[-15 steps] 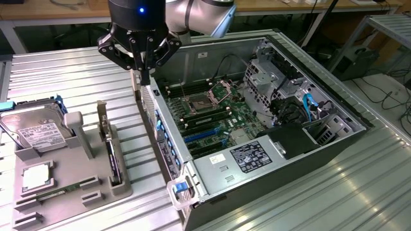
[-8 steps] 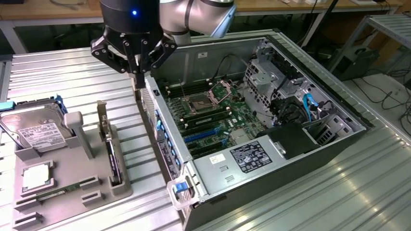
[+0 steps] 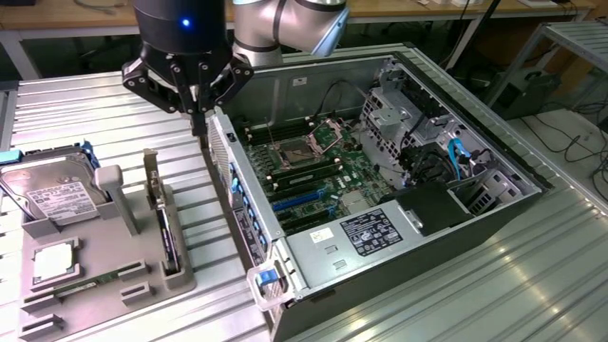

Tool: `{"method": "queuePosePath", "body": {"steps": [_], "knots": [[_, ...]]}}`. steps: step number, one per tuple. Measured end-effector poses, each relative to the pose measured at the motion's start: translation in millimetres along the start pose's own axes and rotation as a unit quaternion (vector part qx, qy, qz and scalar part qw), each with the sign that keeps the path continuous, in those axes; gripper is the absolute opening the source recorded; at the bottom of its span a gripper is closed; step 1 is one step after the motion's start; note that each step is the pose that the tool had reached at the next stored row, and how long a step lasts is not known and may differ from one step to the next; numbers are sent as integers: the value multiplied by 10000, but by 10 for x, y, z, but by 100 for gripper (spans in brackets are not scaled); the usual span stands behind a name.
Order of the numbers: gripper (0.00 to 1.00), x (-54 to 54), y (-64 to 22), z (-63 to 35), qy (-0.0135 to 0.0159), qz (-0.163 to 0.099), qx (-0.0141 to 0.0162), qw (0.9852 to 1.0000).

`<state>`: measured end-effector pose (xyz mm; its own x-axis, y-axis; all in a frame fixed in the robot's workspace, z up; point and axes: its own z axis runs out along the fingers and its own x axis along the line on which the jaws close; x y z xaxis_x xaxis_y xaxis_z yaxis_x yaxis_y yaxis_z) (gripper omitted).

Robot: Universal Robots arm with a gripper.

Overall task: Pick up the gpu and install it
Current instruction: 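Reach for the gpu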

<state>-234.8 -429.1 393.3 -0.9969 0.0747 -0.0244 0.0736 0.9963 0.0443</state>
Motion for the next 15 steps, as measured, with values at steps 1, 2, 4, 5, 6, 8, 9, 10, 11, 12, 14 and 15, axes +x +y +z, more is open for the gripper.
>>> {"method": "queuePosePath", "body": {"steps": [1,2,4,5,6,8,9,10,11,12,14,15], "knots": [[11,11,-6,0,0,-1,0,10000],[11,22,-12,-1,0,-1,0,10000],[11,45,-26,-2,0,-2,0,10000],[11,57,-33,-2,0,-2,0,10000],[11,72,-42,-3,0,-2,-1,10000],[11,101,-59,-5,0,-3,0,10000],[11,114,-66,-6,0,-4,0,10000],[11,125,-73,-6,0,-4,0,10000],[11,137,-79,-7,0,-4,0,10000],[11,148,-86,-7,0,-5,0,10000],[11,169,-98,-8,0,-5,0,10000],[11,180,-104,-9,0,-6,0,10000]]}}
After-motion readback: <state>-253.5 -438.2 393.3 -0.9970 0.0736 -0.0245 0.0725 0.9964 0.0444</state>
